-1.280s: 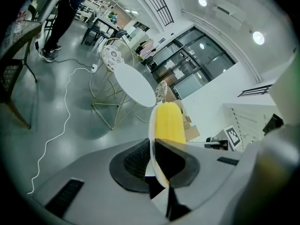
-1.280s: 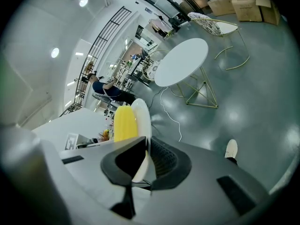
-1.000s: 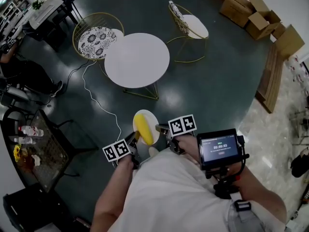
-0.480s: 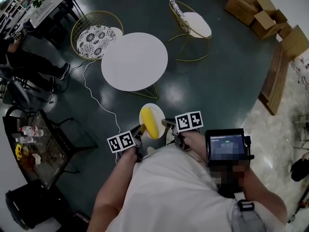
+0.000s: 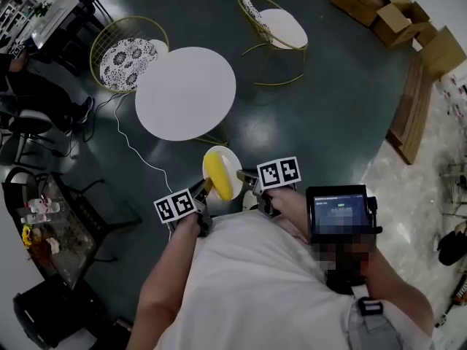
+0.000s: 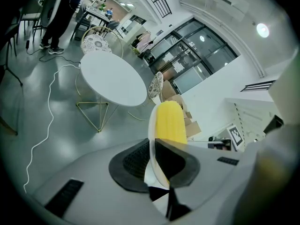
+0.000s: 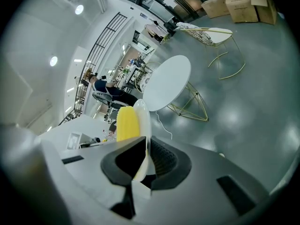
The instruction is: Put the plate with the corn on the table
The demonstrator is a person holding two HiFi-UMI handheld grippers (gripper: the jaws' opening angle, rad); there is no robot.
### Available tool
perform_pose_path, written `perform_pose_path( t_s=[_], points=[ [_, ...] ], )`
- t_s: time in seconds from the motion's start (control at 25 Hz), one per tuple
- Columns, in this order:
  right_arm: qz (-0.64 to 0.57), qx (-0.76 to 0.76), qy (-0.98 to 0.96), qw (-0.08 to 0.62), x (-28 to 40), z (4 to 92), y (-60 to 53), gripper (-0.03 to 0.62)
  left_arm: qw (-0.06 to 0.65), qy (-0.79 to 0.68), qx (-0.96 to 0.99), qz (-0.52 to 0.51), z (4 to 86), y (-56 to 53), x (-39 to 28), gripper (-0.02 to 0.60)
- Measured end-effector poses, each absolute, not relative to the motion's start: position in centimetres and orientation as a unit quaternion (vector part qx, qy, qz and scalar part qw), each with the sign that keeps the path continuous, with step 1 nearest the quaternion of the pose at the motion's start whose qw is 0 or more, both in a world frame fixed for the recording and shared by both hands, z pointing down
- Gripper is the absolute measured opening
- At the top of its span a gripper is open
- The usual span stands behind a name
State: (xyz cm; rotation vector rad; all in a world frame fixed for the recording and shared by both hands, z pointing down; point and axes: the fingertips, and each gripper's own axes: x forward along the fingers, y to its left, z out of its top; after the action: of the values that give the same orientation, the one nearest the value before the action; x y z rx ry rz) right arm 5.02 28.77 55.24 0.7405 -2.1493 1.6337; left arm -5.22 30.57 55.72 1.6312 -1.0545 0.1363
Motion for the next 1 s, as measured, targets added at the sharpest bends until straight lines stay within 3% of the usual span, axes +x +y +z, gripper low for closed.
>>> perform_pose_path(
  t_s=[0.4, 1.0],
  points=[
    [0.581, 0.267, -0.750, 0.172, 5.1, 55.0, 29.0, 0.040, 0.566, -0.447, 0.690, 0.063, 55.3, 30.8, -5.2, 0.038],
    [0.585, 0.290, -0.736, 0.179, 1.5, 56.3, 15.8, 0.040, 0.576, -0.427, 0.692, 0.080, 56.6, 17.0, -8.9, 0.038]
  ],
)
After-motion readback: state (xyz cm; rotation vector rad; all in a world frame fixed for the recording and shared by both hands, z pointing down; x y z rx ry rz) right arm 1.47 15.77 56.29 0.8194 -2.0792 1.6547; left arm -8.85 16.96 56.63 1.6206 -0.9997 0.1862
